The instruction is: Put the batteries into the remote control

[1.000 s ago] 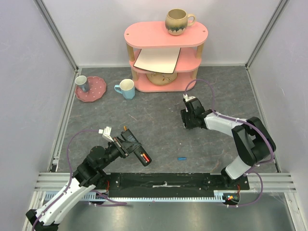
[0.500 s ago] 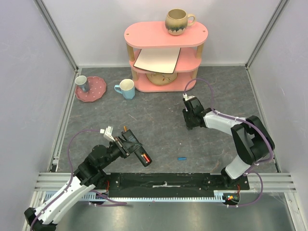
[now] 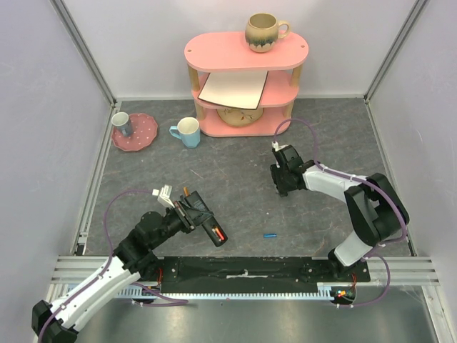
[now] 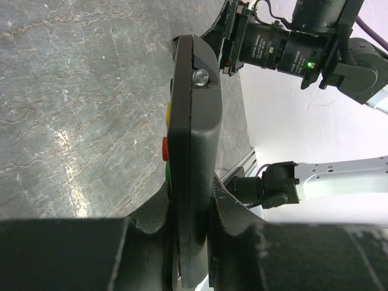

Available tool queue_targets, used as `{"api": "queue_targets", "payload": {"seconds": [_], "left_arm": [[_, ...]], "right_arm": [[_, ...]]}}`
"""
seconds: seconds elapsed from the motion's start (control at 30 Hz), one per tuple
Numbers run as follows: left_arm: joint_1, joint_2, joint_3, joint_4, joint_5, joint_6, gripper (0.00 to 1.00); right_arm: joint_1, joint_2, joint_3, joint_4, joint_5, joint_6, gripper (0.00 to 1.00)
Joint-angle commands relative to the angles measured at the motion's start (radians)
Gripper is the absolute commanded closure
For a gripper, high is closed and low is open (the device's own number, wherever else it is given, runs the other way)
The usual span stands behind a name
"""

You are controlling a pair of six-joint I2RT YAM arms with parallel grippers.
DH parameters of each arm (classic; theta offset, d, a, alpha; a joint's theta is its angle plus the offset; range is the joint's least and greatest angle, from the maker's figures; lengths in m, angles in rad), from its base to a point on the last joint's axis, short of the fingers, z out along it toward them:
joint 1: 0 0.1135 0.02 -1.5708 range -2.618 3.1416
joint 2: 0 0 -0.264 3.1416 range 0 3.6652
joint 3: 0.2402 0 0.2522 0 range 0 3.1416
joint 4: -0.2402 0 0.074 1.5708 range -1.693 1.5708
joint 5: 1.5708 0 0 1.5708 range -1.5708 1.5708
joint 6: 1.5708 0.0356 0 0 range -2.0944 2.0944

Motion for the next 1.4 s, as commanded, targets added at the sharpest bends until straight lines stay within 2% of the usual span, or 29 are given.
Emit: {"api": "queue_targets", "payload": {"seconds": [0.0,0.1,0.17,0.53,0.9,1.0,1.03,1.07,1.27,1.37], "left_arm": [[-0.001,-0.015,0.022,0.066,0.011,0.036,0.98],[-0.001,-0.015,0.018,0.066,0.016,0.035,0.98],[-0.001,-0.018,0.013,0.066,0.016,0.033,0.98],[-0.003,-0.051,-0.007,0.063,0.026,0.033,0.98],[-0.001,-0.089,-0.013,0.033,0.026,0.033,0.98],[-0.003,-0.089,-0.011,0.034,0.029,0.033,0.98],[-0.001,-0.089,-0.01,0.033,0.025,0.033,0.98],[-0.003,-0.089,-0.01,0.033,0.026,0.033,0.98],[-0.001,-0.077,-0.005,0.034,0.023,0.032,0.98],[-0.003,-0.051,0.001,0.059,0.02,0.03,0.98]], "right_arm": [[0.0,0.017,0.032,-0.016,-0.01,-0.015,0.43],[-0.001,0.028,0.056,-0.031,0.004,-0.038,0.37],[0.0,0.039,0.074,-0.051,0.024,-0.06,0.37],[0.003,0.126,0.17,-0.122,0.047,-0.119,0.46],[0.003,0.145,0.13,-0.125,0.016,-0.107,0.51],[0.003,0.152,0.116,-0.119,-0.013,-0.095,0.6],[0.003,0.152,0.108,-0.117,-0.019,-0.092,0.7],[0.003,0.151,0.104,-0.114,-0.025,-0.086,0.74],[0.002,0.057,0.065,-0.079,-0.05,-0.011,0.86],[0.003,-0.065,0.039,-0.028,-0.12,0.058,0.92]]}}
